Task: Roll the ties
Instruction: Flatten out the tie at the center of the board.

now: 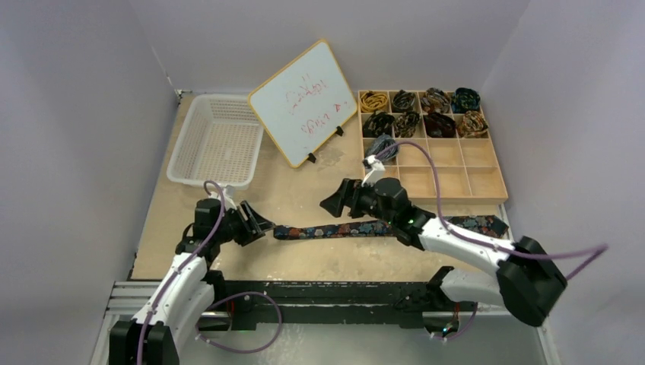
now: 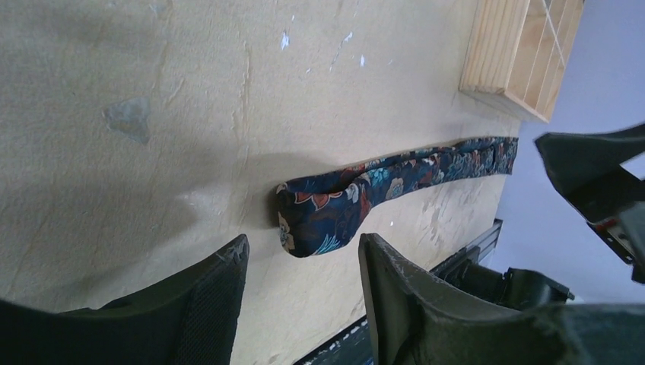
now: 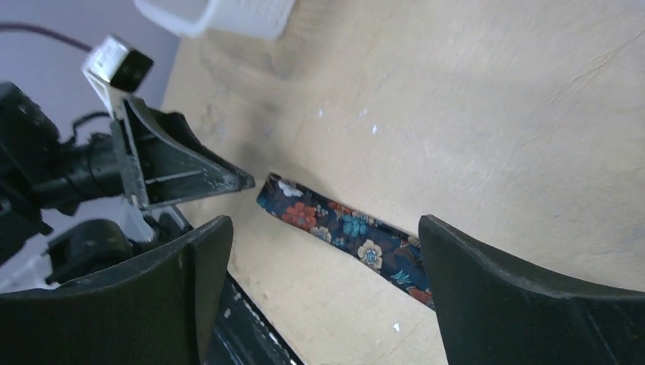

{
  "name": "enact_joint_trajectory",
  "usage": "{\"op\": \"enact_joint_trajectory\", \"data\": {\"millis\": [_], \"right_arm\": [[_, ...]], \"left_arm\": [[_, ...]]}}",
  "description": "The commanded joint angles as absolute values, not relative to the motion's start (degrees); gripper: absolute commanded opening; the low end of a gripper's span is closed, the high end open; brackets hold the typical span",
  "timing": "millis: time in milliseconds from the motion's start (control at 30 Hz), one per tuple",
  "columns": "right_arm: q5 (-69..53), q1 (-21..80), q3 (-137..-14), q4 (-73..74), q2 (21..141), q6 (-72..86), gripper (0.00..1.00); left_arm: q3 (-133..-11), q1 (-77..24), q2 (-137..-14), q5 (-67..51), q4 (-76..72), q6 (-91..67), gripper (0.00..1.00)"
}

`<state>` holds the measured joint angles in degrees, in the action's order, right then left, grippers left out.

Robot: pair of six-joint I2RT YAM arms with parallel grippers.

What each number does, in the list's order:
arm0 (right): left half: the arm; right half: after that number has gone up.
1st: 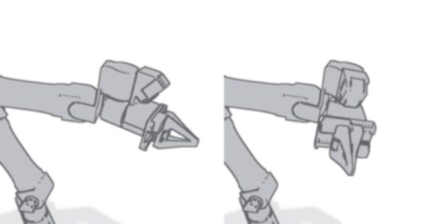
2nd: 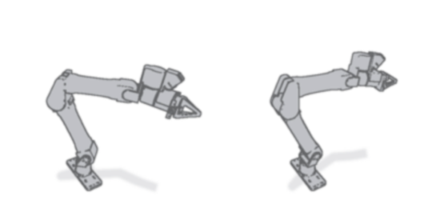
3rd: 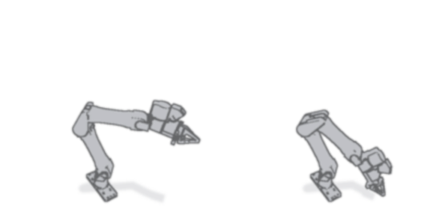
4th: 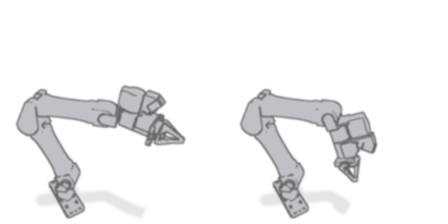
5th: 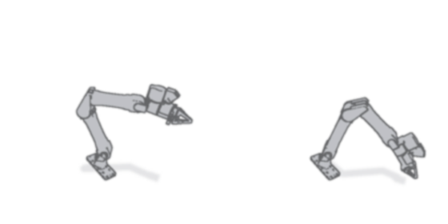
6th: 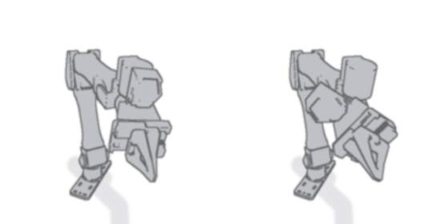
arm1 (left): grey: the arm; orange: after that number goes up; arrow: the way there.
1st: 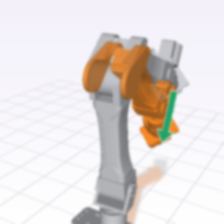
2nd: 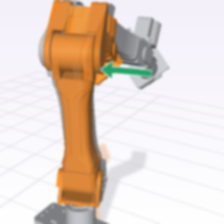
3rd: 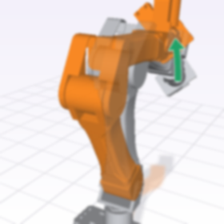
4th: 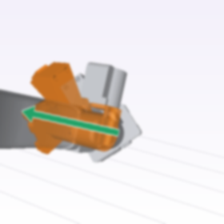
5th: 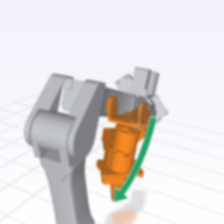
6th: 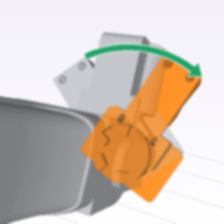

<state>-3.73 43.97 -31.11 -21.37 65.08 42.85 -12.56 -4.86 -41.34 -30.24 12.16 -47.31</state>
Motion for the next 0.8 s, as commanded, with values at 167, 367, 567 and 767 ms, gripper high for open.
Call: {"op": "enact_joint_trajectory", "data": {"millis": [167,367,567,767], "right_arm": [[-19.12,44.38,-35.09,-30.71,80.93,41.19,0.72],[-18.16,47.09,-40.13,-24.24,85.36,36.59,0.64],[-17.6,49.93,-42.85,-23.29,89.26,36.91,0.61],[-17.31,52.77,-45.01,-22.37,91.93,37.45,0.58]], "left_arm": [[-9.9,-4.75,-45.56,-35.64,3.15,-42.17,0.48],[-9.88,-5.36,-49.11,-36.19,-0.91,-40.84,0.47],[-11.51,-8.97,-52.53,-31.92,-0.16,-41.34,0.42],[-12.48,-11.69,-53.07,-25.45,3.33,-43.28,0.38]]}}
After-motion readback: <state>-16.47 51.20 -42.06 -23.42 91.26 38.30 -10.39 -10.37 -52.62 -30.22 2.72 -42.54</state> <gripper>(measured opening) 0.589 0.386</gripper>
